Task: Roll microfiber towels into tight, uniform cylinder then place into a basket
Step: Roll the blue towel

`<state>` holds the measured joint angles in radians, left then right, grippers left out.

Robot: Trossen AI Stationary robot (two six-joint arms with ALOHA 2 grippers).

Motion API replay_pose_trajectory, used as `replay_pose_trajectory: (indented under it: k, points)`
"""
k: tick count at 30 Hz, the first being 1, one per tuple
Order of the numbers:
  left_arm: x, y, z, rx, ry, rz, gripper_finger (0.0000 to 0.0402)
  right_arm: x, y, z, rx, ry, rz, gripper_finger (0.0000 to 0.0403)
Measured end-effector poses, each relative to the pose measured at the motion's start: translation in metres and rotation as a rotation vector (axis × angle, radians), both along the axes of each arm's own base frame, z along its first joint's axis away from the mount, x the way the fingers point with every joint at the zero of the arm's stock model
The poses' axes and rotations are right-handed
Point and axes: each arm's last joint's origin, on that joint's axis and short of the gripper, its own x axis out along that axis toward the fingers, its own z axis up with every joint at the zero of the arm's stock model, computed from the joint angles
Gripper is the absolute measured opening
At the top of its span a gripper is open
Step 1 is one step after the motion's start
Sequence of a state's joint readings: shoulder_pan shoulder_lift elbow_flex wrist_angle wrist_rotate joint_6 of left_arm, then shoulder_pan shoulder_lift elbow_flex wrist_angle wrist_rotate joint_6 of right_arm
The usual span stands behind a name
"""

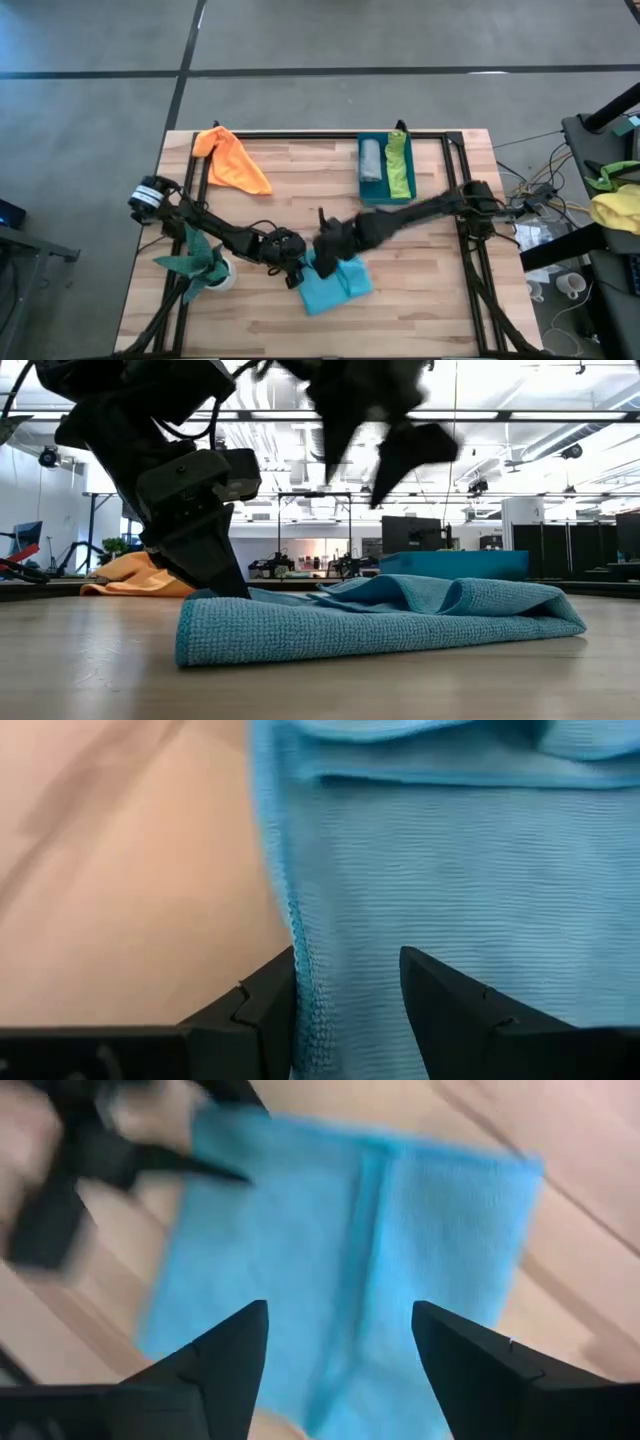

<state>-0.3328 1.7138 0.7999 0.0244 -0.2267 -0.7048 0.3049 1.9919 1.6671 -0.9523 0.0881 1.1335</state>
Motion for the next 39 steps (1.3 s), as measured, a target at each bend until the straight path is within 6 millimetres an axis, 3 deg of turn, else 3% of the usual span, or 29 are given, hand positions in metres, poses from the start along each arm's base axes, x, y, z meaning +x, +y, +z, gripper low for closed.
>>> replay_pose_trajectory:
  k: [7, 12, 18, 30, 34, 39]
  points:
    - [0.02, -0.003, 0.023, 0.17, -0.159, -0.099, 0.0153, -0.034, 0.079, -0.014, -0.346, -0.061, 0.176, 0.0212]
    - [0.029, -0.001, 0.031, 0.263, -0.268, -0.118, 0.0153, -0.048, 0.111, -0.031, -0.412, -0.066, 0.231, 0.0184]
    - [0.043, 0.007, 0.037, 0.282, -0.336, -0.078, 0.0153, -0.05, 0.119, -0.055, -0.405, -0.038, 0.152, 0.0143]
    - [0.089, 0.023, -0.029, 0.313, -0.198, -0.034, 0.0153, -0.045, 0.122, -0.081, -0.306, 0.041, 0.195, 0.0085]
    - [0.091, 0.023, -0.035, 0.301, -0.187, -0.051, 0.0153, -0.046, 0.13, -0.086, -0.216, 0.043, 0.309, 0.0058]
    - [0.088, 0.025, -0.034, 0.294, -0.181, -0.064, 0.0153, -0.051, 0.132, -0.092, -0.195, 0.067, 0.318, 0.0033]
